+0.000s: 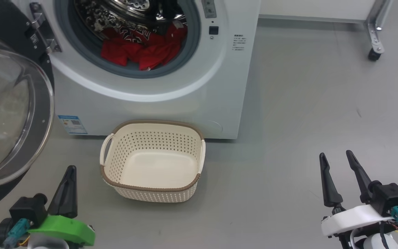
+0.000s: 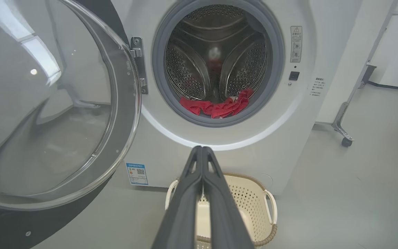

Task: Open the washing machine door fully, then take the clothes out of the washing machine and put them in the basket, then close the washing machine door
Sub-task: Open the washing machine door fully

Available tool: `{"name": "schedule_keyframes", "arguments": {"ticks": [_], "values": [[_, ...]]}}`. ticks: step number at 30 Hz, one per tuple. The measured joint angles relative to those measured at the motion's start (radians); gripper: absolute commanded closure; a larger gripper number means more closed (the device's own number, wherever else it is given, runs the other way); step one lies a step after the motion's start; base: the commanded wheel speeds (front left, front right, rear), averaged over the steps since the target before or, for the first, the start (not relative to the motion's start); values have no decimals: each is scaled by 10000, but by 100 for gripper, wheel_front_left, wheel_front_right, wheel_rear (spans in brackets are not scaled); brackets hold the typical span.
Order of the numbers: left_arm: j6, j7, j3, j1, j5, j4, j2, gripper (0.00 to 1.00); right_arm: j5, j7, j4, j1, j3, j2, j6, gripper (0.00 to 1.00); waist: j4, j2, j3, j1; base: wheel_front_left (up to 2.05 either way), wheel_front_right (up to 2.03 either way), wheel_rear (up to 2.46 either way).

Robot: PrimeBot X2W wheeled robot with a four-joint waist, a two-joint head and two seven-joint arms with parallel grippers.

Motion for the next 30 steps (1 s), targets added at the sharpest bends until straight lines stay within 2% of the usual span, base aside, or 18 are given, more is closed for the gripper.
{"name": "schedule_keyframes", "arguments": {"ticks": [5,6,7,8,14,25,30], "values": [[0,0,-127,430,150,-656,-65,100,-2,0,-117,139,-61,8,-8,0,-549,0,-178,0,0,0,0],[0,2,-140,506,151,-777,-88,69,-2,0,-140,193,-77,10,-10,0,-644,0,-201,0,0,0,0],[0,0,-148,574,157,-907,-96,29,-2,0,-151,228,-100,13,-12,0,-740,0,-220,0,0,0,0],[0,0,-174,623,157,-1022,-96,0,-2,0,-167,255,-128,15,-15,0,-825,0,-235,0,0,0,0],[-2,0,-255,985,140,-1273,-307,0,-27,-31,-380,455,-330,15,-102,0,-1232,0,-276,0,0,0,0],[-2,0,-364,1180,-36,-1676,-362,0,-138,-73,-683,547,-472,21,-171,0,-1297,0,-228,0,0,0,0],[-2,0,-715,1202,-219,-1827,-364,0,-196,-73,-696,605,-470,31,-161,0,-1276,0,-234,0,0,0,0]]}}
